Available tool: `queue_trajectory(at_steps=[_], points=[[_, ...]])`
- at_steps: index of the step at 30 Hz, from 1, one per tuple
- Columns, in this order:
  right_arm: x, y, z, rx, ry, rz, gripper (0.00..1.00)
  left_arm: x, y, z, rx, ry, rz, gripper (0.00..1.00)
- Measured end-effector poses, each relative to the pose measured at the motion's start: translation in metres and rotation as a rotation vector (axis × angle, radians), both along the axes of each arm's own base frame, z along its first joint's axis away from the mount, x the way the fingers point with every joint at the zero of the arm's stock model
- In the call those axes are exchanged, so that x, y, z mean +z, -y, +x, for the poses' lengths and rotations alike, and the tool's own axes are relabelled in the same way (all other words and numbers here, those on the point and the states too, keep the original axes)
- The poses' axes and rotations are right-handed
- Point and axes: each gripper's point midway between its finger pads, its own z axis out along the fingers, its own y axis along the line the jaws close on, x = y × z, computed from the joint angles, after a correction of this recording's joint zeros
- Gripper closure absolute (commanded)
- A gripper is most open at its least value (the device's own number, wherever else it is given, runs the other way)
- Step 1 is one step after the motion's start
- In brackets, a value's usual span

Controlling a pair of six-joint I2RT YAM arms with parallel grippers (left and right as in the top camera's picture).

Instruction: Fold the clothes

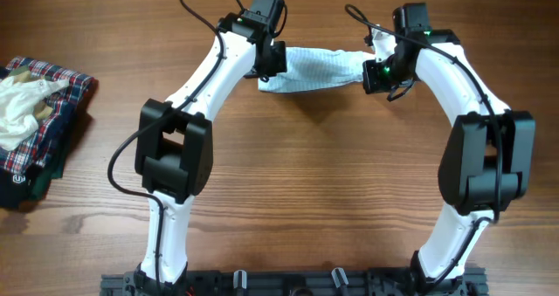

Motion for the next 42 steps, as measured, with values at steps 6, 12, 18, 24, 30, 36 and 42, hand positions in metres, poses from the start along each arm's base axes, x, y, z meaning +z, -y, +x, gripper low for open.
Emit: queue_trajectory(at_steps=[6, 12, 18, 24, 30, 36, 42], points=[[-0.005, 0.0, 0.005, -0.004, 0.01, 0.002, 0.96, 0.002, 0.003, 0.005, -0.002, 0.021, -0.009, 0.96], [-0.005, 0.003, 0.008, -0.008, 0.021, -0.016, 0.96, -0.036, 0.002, 0.002, -0.002, -0.039, 0.017, 0.96], [-0.005, 0.003, 0.011, -0.009, 0.033, -0.018, 0.96, -0.042, 0.002, 0.002, -0.002, -0.044, 0.019, 0.96], [-0.006, 0.003, 0.012, -0.009, 0.039, -0.018, 0.96, -0.041, 0.002, 0.003, -0.002, -0.041, 0.018, 0.96], [-0.021, 0.004, 0.011, -0.021, 0.055, -0.017, 0.96, -0.041, 0.002, 0.003, -0.002, -0.041, 0.018, 0.96], [-0.018, 0.003, 0.021, -0.033, 0.098, -0.013, 0.96, -0.041, 0.002, 0.003, -0.001, -0.041, 0.018, 0.96], [-0.015, 0.006, 0.031, -0.043, 0.137, -0.028, 0.96, -0.041, 0.002, 0.003, -0.002, -0.041, 0.018, 0.96]])
